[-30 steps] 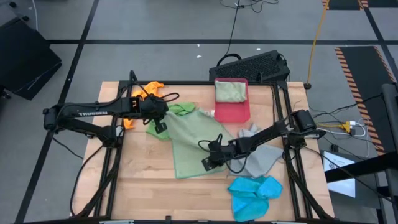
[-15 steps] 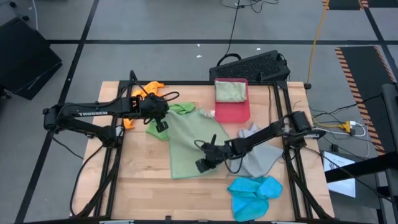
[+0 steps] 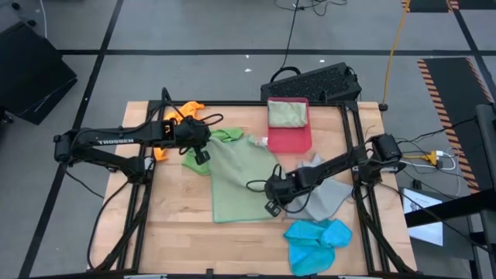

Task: Fold microfiber towels
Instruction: Fold the light green microfiber cloth

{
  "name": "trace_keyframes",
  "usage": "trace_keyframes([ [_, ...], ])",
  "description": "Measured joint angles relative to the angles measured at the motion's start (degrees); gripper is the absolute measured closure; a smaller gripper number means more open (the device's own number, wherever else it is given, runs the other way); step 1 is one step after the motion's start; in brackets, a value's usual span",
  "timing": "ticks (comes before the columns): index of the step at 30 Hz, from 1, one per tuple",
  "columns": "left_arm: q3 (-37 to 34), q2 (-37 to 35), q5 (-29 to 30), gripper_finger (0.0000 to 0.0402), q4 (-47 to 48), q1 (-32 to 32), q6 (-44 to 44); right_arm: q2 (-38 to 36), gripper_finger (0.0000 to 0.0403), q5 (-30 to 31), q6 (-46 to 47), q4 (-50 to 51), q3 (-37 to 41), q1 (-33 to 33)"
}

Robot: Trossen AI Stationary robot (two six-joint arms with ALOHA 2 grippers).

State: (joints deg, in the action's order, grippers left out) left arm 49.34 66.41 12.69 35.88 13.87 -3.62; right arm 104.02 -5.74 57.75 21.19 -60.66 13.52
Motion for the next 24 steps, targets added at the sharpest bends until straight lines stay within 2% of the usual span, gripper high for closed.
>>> trace_keyframes([
  [9, 0.0, 0.0, -0.1, 0.0392, 0.0, 0.0, 0.6, 2.7, 0.0403, -3.3, 14.9, -22.7, 1.0, 2.4],
  [12, 0.0, 0.0, -0.1, 0.0392, 0.0, 0.0, 0.9, 1.6, 0.0403, -3.9, 17.4, -25.6, 0.8, 2.3],
  [17, 0.0, 0.0, -0.1, 0.0392, 0.5, 0.0, 0.9, -3.8, 0.0403, -2.8, 15.5, -16.1, 0.8, 0.7],
  [21, 0.0, 0.0, -0.1, 0.0392, 2.4, 0.0, 0.9, -10.1, 0.0401, 1.9, 14.2, 0.4, 0.8, -1.2],
  [24, 0.0, 0.0, -0.2, 0.0392, 3.0, 0.0, 0.9, -14.2, 0.0383, 2.4, 12.6, 9.9, 0.8, -3.4],
])
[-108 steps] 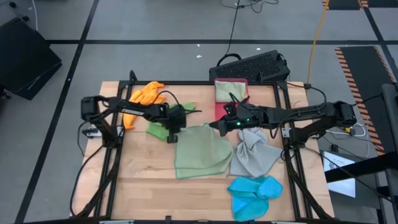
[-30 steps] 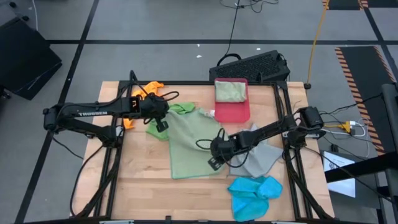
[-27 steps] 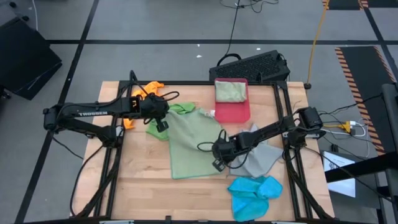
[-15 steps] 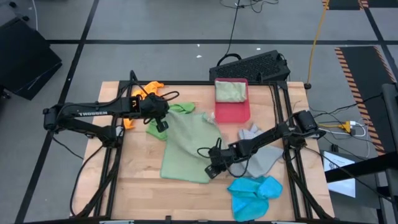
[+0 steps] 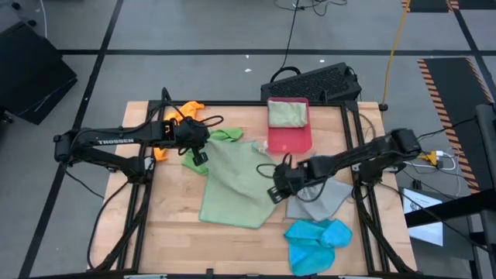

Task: Fold microfiber towels
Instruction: Fold the light green microfiber cloth

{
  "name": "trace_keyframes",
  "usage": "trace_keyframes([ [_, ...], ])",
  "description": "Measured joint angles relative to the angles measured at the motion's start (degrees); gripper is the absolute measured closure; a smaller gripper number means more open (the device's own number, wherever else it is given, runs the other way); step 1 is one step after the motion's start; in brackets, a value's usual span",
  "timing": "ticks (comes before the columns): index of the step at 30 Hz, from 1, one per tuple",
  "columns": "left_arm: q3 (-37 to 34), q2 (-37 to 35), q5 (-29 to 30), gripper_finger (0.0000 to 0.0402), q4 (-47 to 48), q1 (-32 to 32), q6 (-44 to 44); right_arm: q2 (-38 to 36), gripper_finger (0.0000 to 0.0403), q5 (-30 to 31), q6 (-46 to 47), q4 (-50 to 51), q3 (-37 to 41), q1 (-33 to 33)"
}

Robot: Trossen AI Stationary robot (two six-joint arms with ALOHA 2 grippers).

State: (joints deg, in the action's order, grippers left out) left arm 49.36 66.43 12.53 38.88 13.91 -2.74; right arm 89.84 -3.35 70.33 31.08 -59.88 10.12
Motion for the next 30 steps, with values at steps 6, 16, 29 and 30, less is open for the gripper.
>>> trace_keyframes([
  [6, 0.0, 0.0, 0.0, 0.0392, 0.0, 0.0, 0.0, -2.5, 0.0303, -1.3, -10.4, 2.7, 2.2, -3.9],
  [16, 0.0, 0.0, -0.5, 0.0392, 0.1, 0.0, 0.4, -2.0, 0.0196, -10.4, -20.1, -11.6, 11.5, -5.6],
  [29, 0.0, 0.0, -0.6, 0.0392, -0.1, -0.1, 0.7, 2.6, 0.0248, -7.3, -14.9, -26.7, 17.1, -4.0],
  [30, 0.0, 0.0, -0.5, 0.0392, -0.1, -0.1, 0.7, 3.5, 0.0252, -7.4, -14.6, -26.8, 16.5, -3.8],
])
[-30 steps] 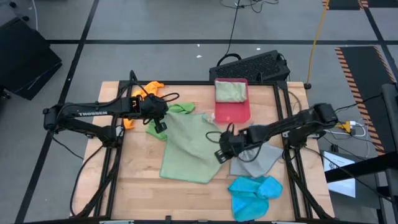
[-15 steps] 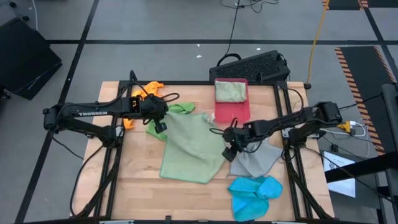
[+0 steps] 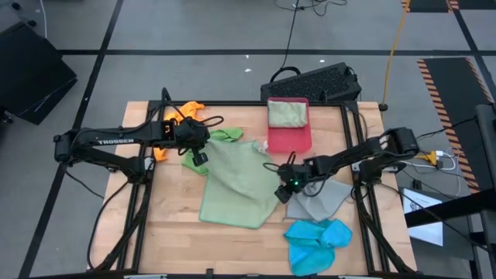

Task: Fold microfiber towels
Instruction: Fold the light green microfiber cloth

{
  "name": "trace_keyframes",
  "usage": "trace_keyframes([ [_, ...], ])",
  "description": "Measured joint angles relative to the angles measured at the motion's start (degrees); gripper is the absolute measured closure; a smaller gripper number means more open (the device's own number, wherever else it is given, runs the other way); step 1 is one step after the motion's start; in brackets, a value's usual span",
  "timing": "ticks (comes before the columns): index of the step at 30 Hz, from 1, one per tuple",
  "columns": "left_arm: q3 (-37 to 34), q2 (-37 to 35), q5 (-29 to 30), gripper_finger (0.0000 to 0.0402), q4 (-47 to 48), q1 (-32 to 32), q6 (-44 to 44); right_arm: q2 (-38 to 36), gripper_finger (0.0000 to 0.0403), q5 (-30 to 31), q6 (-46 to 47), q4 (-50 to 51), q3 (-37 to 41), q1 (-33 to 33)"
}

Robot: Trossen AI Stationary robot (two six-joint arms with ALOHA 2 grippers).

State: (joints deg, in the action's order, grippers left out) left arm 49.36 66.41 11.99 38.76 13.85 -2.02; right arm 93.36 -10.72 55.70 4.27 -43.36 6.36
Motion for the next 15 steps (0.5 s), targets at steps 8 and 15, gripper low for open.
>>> trace_keyframes([
  [8, 0.0, 0.0, -0.1, 0.0392, 0.0, 0.1, -0.8, 3.0, 0.0363, -11.3, -3.0, -5.1, -1.2, 0.1],
  [15, 0.0, 0.0, 0.3, 0.0392, 0.0, 0.1, -1.1, -1.1, 0.0390, -25.7, 6.0, -7.7, -1.2, -0.4],
])
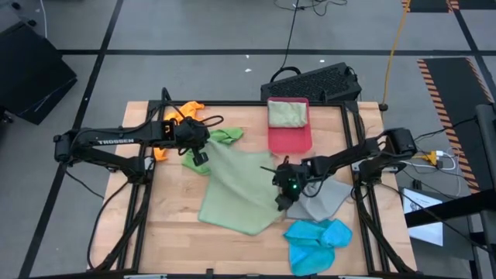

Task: Fold microfiber towels
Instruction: Fold the light green microfiber cloth

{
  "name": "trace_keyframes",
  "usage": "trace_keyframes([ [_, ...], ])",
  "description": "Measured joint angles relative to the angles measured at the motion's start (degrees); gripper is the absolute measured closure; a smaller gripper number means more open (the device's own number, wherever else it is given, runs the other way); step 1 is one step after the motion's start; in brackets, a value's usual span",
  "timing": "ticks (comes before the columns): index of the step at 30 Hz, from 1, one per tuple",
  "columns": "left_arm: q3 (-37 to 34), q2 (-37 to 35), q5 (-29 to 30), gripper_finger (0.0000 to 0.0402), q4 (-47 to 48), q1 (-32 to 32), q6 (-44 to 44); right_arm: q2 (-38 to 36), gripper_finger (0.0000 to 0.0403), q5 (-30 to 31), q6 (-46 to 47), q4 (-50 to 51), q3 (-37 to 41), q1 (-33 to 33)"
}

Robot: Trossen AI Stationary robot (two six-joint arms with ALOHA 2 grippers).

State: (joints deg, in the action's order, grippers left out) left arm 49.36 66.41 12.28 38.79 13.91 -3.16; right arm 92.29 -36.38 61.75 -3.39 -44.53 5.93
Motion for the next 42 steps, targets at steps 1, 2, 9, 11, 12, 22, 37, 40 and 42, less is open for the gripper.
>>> trace_keyframes([
  [1, 0.0, 0.0, 0.0, 0.0392, 0.0, 0.0, 0.0, -0.9, 0.0391, -2.8, 3.7, -0.9, 0.0, -0.3],
  [2, 0.0, 0.0, 0.1, 0.0392, 0.0, 0.0, -0.1, -1.8, 0.0393, -5.8, 7.7, -2.3, 0.0, -0.8],
  [9, 0.0, 0.0, 0.3, 0.0392, 0.0, 0.0, -0.2, -3.9, 0.0371, -3.5, 27.4, -16.9, -0.1, -4.7],
  [11, 0.0, 0.0, 0.3, 0.0392, 0.0, 0.0, -0.2, -3.9, 0.0344, -0.5, 27.6, -17.3, -0.1, -5.3],
  [12, 0.0, 0.0, 0.4, 0.0392, 0.0, 0.0, -0.2, -3.9, 0.0329, 0.2, 27.6, -16.9, -0.1, -5.4],
  [22, 0.0, 0.0, -6.2, 0.0392, 0.5, -1.1, -3.6, -3.9, 0.0249, -1.3, 31.5, -10.5, -0.1, -2.5],
  [37, 0.0, 0.0, -15.4, 0.0392, 0.1, -7.9, -9.4, -3.9, 0.0203, 33.1, 23.5, -3.0, 0.2, -7.2],
  [40, 0.0, 0.0, -15.8, 0.0392, 0.2, -9.2, -9.7, -3.7, 0.0170, 33.8, 20.5, 2.9, 0.3, -8.2],
  [42, 0.0, 0.0, -17.2, 0.0392, 0.2, -9.7, -9.7, -3.3, 0.0150, 34.4, 17.5, 3.3, 0.3, -9.0],
])
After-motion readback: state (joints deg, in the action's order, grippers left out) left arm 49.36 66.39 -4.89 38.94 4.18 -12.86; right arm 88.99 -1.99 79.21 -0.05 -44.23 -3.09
